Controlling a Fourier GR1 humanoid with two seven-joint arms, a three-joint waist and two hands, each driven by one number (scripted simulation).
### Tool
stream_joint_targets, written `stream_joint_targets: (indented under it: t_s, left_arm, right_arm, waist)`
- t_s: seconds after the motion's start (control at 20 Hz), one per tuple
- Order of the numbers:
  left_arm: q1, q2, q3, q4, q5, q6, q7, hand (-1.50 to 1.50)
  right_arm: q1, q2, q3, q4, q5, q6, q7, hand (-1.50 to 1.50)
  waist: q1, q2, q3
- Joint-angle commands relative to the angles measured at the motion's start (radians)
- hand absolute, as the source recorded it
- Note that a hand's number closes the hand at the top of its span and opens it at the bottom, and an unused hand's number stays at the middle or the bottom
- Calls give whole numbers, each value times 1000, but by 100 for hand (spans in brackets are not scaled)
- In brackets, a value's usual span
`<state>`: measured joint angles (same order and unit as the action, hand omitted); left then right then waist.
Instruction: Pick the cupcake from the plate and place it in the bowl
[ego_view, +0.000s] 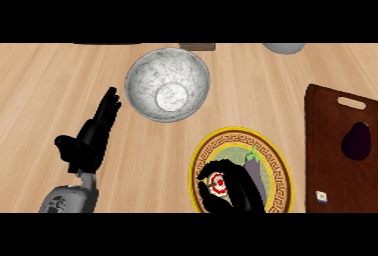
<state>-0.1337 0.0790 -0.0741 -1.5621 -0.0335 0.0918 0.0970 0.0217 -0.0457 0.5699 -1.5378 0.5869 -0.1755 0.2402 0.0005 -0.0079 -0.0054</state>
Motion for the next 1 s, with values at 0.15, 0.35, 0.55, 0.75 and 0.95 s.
stream_joint_targets:
  t_s: [0.15, 0.35, 0.55, 0.75, 0.95]
  left_arm:
    - [5, -30, -6, -6, -28, 8, -11, 0]
    - [-42, -15, 13, 38, -16, -7, -17, 0]
    - [-45, -29, -14, 27, -12, -24, -10, 0]
    - [31, -28, -29, 17, -17, -31, -46, 0]
    - [-9, -3, 9, 36, -9, -36, -29, 0]
  right_arm:
    - [41, 22, 6, -11, -8, 21, -46, 150]
    - [-74, 45, 215, 38, -51, -26, -3, 150]
    - [-273, 45, 374, 17, -178, 60, 25, 150]
    - [-375, 46, 474, -71, -320, -98, -13, 150]
    - [-526, 46, 533, -137, -257, -267, 48, 150]
  waist:
    - [-1, 7, 5]
    - [10, 9, 6]
    - [60, 14, 6]
    - [49, 11, 6]
    - [28, 6, 5]
